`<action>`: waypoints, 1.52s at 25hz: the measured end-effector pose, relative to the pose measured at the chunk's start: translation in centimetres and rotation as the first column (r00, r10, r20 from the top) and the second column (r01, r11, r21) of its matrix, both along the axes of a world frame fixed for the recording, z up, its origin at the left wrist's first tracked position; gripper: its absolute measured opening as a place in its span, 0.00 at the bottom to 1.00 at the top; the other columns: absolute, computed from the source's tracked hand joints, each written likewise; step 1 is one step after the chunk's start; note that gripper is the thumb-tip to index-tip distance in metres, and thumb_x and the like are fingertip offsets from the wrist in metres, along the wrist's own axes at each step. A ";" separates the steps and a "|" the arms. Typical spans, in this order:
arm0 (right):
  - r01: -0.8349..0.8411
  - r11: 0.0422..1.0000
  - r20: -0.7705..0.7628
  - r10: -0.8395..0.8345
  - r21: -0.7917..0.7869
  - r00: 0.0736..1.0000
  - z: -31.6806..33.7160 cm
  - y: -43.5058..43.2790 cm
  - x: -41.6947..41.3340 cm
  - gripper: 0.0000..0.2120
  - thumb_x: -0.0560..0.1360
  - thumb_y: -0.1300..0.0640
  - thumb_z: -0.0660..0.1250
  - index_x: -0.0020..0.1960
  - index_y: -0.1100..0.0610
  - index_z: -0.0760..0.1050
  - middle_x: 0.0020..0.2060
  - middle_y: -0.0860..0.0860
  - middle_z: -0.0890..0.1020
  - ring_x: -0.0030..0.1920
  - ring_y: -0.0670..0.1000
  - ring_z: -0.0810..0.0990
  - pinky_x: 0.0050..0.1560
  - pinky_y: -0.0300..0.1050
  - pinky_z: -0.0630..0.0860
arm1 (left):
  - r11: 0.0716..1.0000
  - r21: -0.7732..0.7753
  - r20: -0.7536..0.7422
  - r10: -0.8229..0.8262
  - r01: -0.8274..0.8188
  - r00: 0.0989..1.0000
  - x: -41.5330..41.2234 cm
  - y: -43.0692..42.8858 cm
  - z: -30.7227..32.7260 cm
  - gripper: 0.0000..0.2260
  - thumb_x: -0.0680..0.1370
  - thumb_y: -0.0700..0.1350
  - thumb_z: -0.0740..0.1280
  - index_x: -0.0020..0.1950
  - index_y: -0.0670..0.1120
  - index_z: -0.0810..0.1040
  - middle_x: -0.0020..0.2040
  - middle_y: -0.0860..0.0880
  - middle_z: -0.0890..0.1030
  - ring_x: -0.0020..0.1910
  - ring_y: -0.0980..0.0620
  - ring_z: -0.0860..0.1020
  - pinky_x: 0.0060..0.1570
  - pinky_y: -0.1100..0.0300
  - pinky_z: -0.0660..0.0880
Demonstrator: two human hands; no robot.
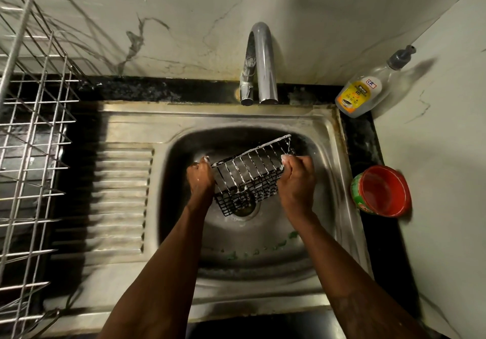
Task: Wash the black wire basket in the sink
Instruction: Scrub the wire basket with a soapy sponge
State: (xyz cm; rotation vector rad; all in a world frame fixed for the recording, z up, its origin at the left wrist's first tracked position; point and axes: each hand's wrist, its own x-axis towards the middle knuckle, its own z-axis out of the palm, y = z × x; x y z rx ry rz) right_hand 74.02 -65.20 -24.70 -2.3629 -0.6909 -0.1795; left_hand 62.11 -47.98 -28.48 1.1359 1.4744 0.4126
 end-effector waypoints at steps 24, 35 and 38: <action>-0.210 0.977 -0.348 0.203 0.018 0.915 -3.9 6.6 -3.3 0.20 0.79 0.60 0.69 0.70 0.52 0.75 0.52 0.51 0.81 0.50 0.48 0.78 0.50 0.39 0.77 | 0.935 -0.281 0.201 -0.164 0.217 0.966 -1.9 1.9 -4.0 0.15 0.83 0.55 0.66 0.57 0.45 0.84 0.51 0.48 0.85 0.54 0.47 0.82 0.56 0.53 0.80; -0.603 0.792 -0.326 0.546 -0.100 0.772 -4.3 10.1 -4.9 0.08 0.77 0.64 0.69 0.53 0.62 0.85 0.53 0.56 0.82 0.52 0.51 0.79 0.58 0.40 0.76 | 0.924 -0.019 0.162 -0.375 0.383 0.913 -5.4 1.2 -4.0 0.10 0.83 0.36 0.65 0.61 0.41 0.83 0.49 0.46 0.84 0.41 0.58 0.81 0.43 0.62 0.78; -0.653 0.745 -0.288 0.601 -0.135 0.745 -3.9 10.9 -5.3 0.09 0.77 0.64 0.69 0.56 0.59 0.85 0.50 0.56 0.84 0.49 0.53 0.82 0.53 0.49 0.81 | 0.933 -0.010 0.193 -0.352 0.360 0.916 -5.3 1.3 -5.0 0.09 0.82 0.36 0.66 0.58 0.34 0.82 0.42 0.56 0.86 0.44 0.62 0.82 0.60 0.52 0.79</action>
